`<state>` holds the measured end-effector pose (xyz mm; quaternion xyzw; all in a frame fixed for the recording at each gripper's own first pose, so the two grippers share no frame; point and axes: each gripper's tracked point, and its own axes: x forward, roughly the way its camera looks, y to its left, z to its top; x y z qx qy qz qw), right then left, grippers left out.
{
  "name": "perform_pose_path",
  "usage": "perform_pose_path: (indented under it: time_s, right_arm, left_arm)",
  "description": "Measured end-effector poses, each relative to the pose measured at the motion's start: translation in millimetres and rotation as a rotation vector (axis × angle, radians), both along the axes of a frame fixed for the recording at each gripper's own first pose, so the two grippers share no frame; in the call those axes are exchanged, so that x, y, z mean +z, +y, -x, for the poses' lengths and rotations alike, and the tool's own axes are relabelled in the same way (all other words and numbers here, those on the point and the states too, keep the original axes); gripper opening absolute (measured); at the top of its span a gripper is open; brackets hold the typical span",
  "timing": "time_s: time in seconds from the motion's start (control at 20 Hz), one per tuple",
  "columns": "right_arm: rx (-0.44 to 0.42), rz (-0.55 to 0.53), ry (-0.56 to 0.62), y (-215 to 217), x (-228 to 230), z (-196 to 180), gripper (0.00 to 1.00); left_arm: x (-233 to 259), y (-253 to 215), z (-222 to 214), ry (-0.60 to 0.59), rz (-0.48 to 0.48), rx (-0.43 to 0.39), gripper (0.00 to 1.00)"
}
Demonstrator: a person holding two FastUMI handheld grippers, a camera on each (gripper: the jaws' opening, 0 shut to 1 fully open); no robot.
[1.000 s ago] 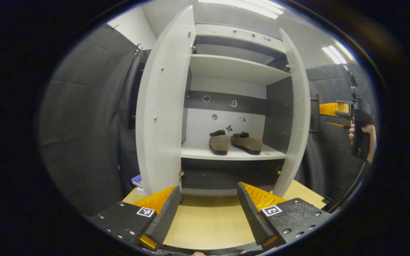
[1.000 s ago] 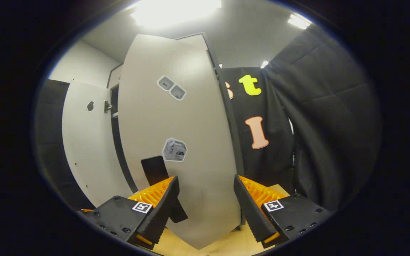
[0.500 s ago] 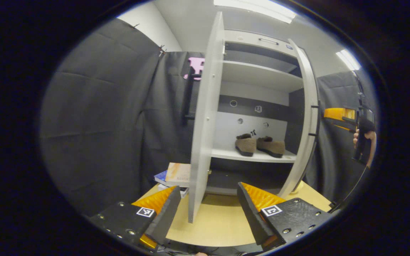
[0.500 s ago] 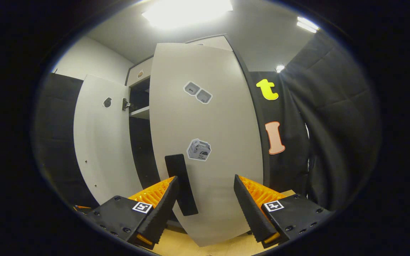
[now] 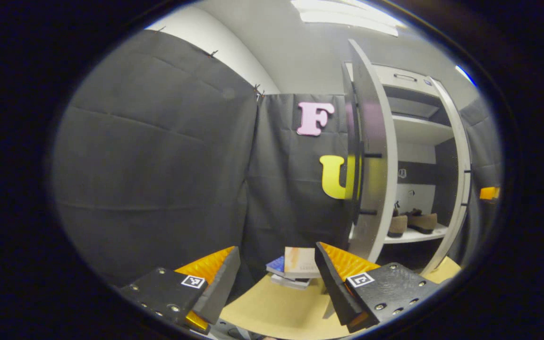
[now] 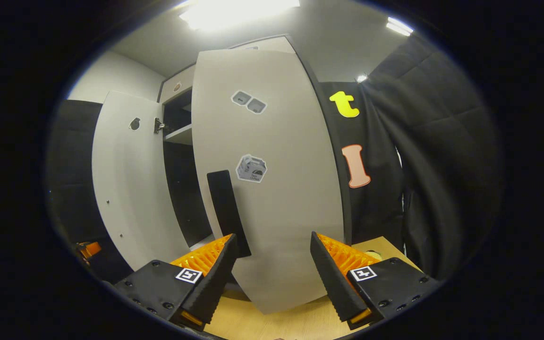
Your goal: Grab one shoe with the right hand and put it into the shoe cabinet, grab the other shoe with the left hand and put it into the shoe cabinet; then close the right door with the right hand and the left door with the left hand.
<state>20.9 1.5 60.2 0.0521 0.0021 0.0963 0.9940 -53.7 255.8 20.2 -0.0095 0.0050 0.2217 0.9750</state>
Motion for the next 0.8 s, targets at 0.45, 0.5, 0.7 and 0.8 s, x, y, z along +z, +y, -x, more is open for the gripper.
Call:
perform_pose_path:
  time_s: [0.45, 0.5, 0.7, 0.8]
  right_arm:
    - [-0.049, 0.021, 0.075, 3.4, -31.9, 18.7, 0.98]
    - [-0.057, 0.015, 0.082, 3.8, -32.2, 19.9, 0.98]
    - [-0.088, 0.007, 0.097, -3.1, -25.8, 23.3, 0.98]
    - [-0.110, 0.017, 0.092, -13.8, -22.6, 24.0, 0.98]
  left_arm:
    - [54.1, 16.6, -85.9, -0.038, -0.002, -0.205, 0.99]
    - [52.9, 11.7, -97.2, -0.030, -0.002, -0.242, 0.99]
    - [55.8, -6.3, -130.4, -0.027, 0.029, -0.364, 0.99]
    - [58.6, -8.0, -139.3, -0.041, 0.056, -0.401, 0.99]
